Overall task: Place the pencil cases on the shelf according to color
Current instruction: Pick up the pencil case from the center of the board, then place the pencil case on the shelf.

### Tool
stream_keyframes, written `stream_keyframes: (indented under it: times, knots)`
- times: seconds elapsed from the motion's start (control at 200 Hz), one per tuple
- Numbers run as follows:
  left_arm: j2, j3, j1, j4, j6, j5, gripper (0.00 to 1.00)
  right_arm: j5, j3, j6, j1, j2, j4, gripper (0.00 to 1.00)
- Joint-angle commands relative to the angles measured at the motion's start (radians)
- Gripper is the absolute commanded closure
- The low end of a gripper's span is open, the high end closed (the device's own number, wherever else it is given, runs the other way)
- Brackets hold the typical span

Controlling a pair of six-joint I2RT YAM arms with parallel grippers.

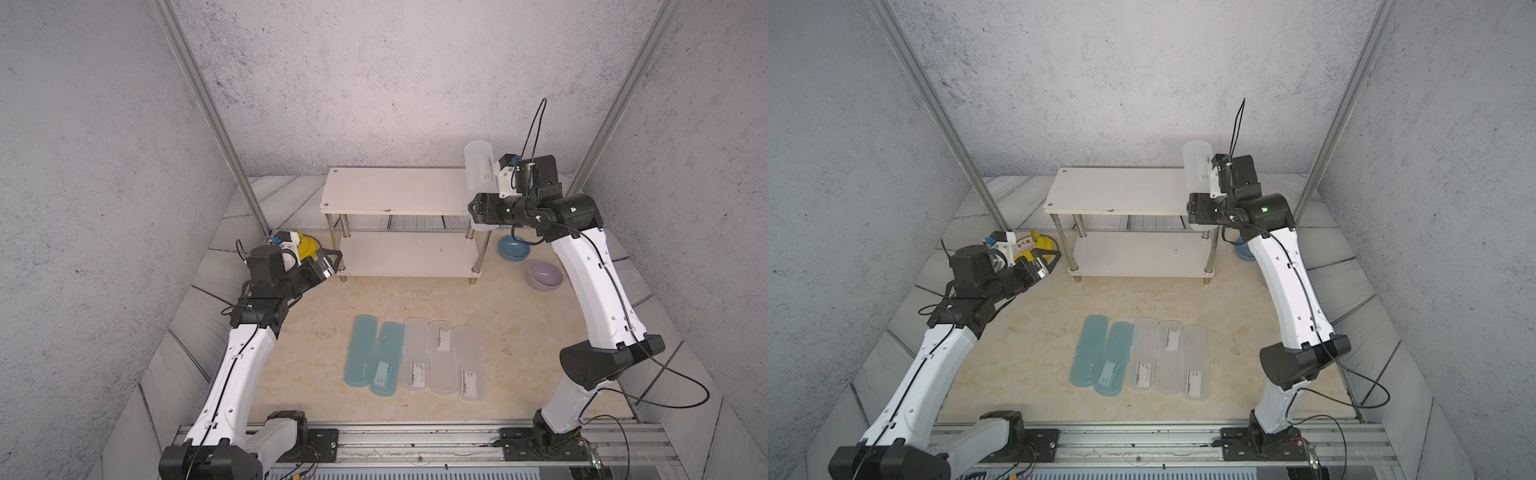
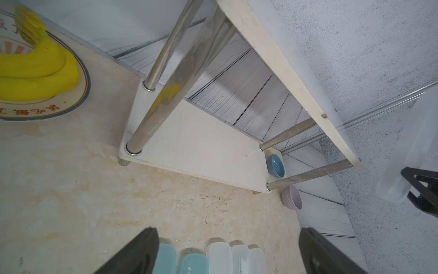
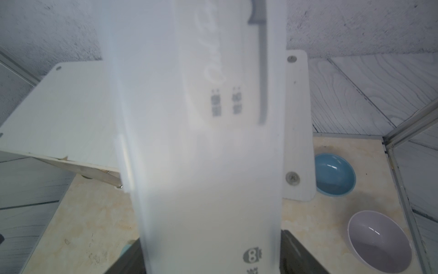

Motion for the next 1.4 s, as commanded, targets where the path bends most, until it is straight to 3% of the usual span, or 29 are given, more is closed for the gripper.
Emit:
stream_keyframes:
  times: [0.0,0.205,0.545,0.671,0.786,1.141,1.396]
  knots:
    - [-0.002,-0.040,-0.006,0.011,0.006,0.006,0.01,-0.014,0.066,-0.020,-0.015,0.016,0.092,0.53]
    - [-0.014,-0.088,-0.005,-0.010,0.049,0.003,0.01,0.085,-0.018,-0.090,-0.018,0.014,0.237,0.53]
    - [-0.017,-0.105,-0.005,-0.007,0.054,-0.009,0.01,0.101,0.027,-0.075,-0.019,0.128,0.230,0.51]
    - [-0.018,-0.102,-0.005,-0.007,0.056,-0.010,0.01,0.111,0.032,-0.073,-0.018,0.155,0.207,0.41]
    - [-0.018,-0.101,-0.005,-0.007,0.054,-0.013,0.01,0.109,0.013,-0.073,-0.018,0.162,0.208,0.24]
    - [-0.001,-0.113,-0.005,0.000,0.051,-0.015,0.01,0.115,-0.017,-0.067,-0.018,0.142,0.210,0.20]
    - [0.003,-0.115,-0.005,-0.009,0.051,-0.015,0.01,0.053,0.004,-0.033,-0.018,0.110,0.255,0.04]
